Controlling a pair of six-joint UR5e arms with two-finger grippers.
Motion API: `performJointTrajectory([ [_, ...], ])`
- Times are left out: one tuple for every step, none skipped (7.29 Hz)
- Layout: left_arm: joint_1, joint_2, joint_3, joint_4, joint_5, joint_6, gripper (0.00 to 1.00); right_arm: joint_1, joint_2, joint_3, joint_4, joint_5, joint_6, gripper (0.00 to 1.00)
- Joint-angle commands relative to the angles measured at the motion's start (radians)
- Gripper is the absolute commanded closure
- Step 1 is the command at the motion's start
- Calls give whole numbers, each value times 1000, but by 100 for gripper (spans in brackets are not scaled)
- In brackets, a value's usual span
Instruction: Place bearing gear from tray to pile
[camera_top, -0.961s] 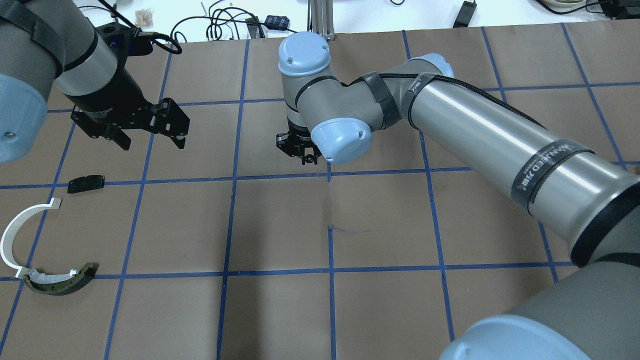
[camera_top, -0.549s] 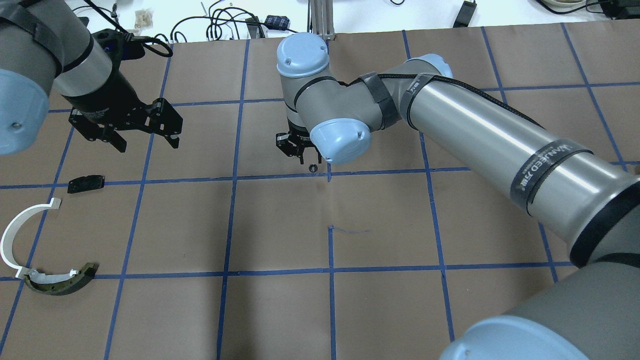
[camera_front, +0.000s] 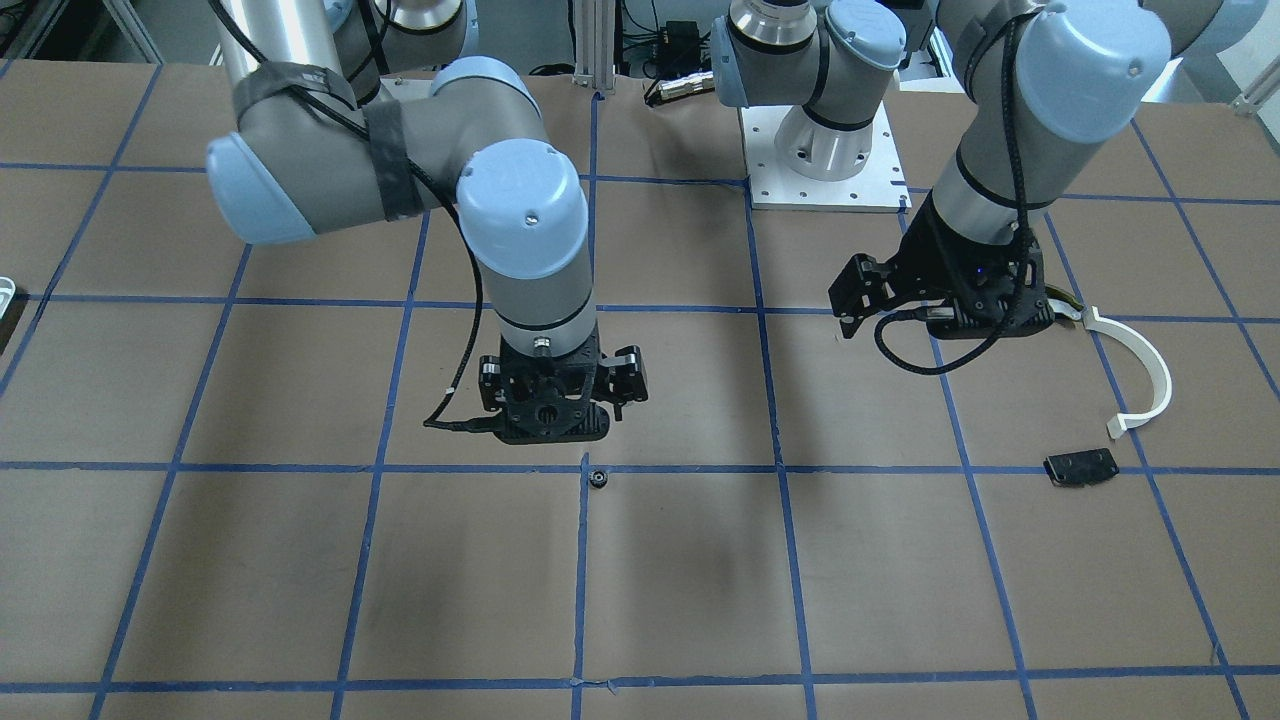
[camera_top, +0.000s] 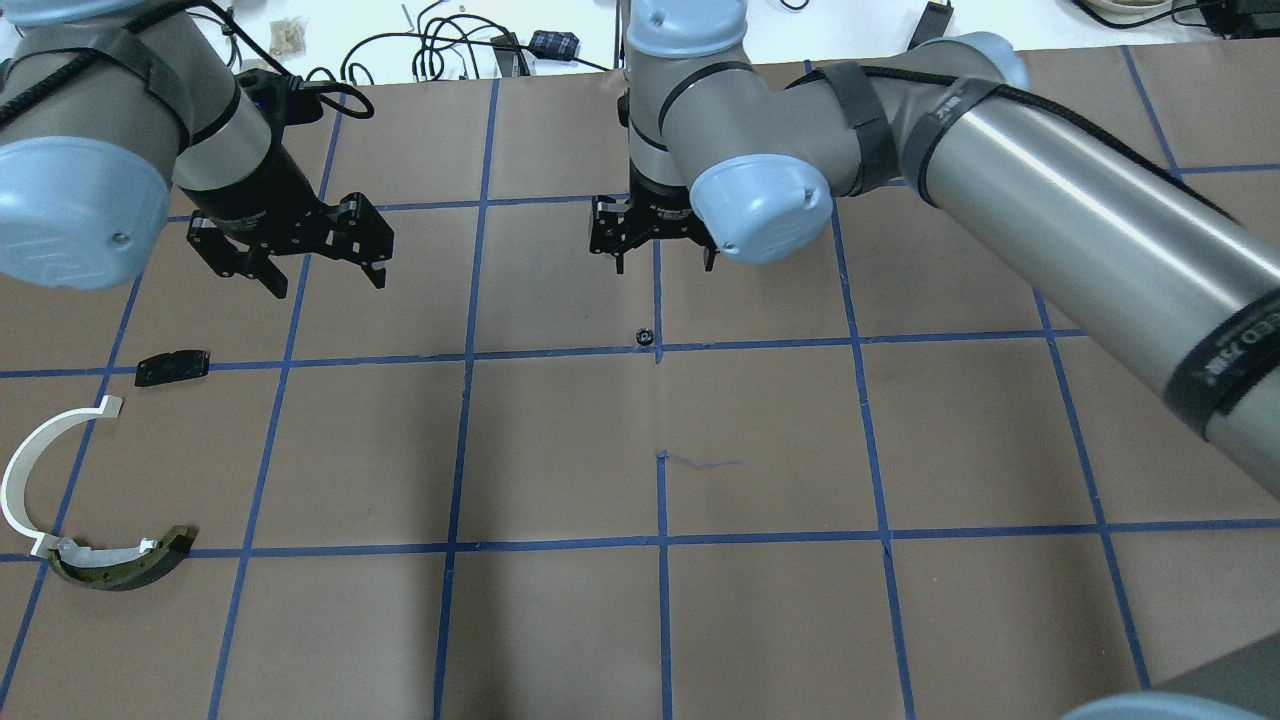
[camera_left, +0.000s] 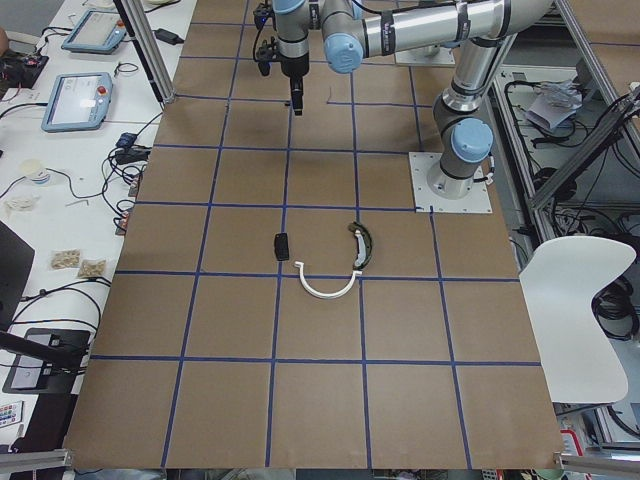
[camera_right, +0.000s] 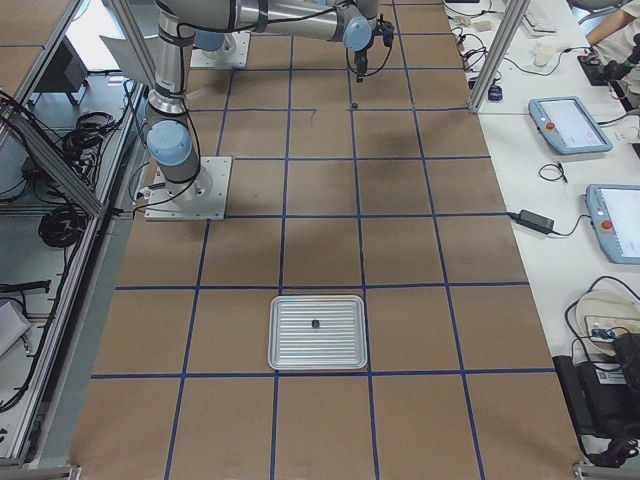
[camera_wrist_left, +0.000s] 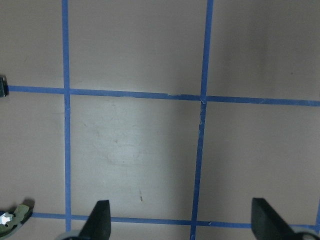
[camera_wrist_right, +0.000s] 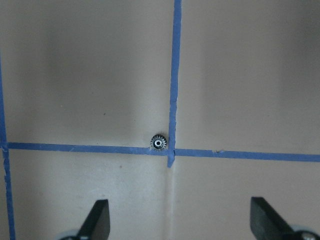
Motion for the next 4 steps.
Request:
performJointTrajectory([
  [-85,-94,1,163,-3,-39,0,-180,-141,-47,255,29,-169,4],
  [-132,-155,2,249,-5,-42,0,-285,-201,-49,342,18,-295,4],
  [-174,-214,7,282,-5,-42,0,-392,-249,-47,421,-9,-442,5],
  [-211,-269,10,349,-7,-42,0,-510,-275,-47,460,-75,-606,7],
])
